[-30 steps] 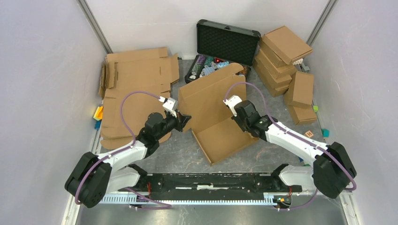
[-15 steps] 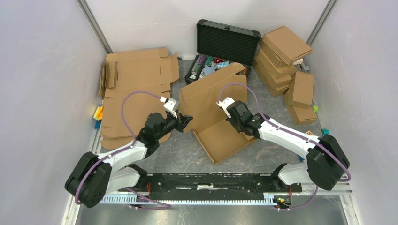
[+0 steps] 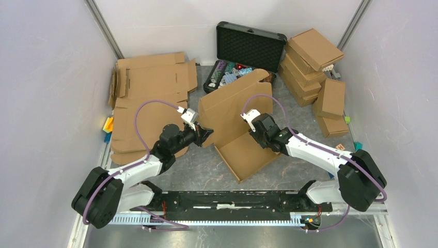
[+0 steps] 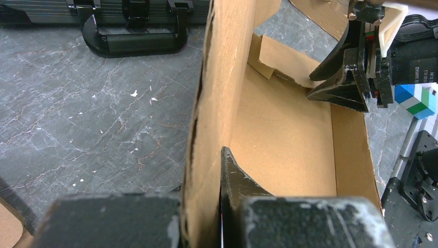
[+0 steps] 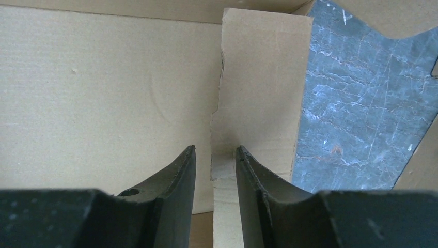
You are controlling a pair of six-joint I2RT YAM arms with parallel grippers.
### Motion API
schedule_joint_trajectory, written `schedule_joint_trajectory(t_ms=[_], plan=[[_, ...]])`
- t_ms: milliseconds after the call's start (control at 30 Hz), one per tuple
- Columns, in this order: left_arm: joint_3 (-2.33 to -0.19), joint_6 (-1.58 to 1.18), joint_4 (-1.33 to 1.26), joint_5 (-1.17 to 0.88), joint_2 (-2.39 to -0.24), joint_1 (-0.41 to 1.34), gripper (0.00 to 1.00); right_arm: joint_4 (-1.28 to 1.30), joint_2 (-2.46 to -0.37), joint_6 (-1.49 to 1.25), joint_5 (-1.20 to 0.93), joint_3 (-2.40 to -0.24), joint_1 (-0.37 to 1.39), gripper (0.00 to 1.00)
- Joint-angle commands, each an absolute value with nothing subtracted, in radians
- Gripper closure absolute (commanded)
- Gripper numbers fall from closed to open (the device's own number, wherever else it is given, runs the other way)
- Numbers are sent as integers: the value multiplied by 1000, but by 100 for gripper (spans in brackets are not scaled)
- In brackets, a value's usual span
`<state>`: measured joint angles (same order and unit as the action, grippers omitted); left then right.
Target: Fold the paper box
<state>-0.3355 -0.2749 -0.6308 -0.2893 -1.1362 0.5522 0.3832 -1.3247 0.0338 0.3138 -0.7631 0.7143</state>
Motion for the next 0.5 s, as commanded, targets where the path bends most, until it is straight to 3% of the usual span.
schedule_joint_trajectory(t_ms=[0,467], plan=[[-339,-275,-662,-301,-1140,556,98,342,-1335,10,265,-736,694,60],[-339,-275,-660,-308,-1138,556,98,313,-1404,-46,325,-721,629,58]])
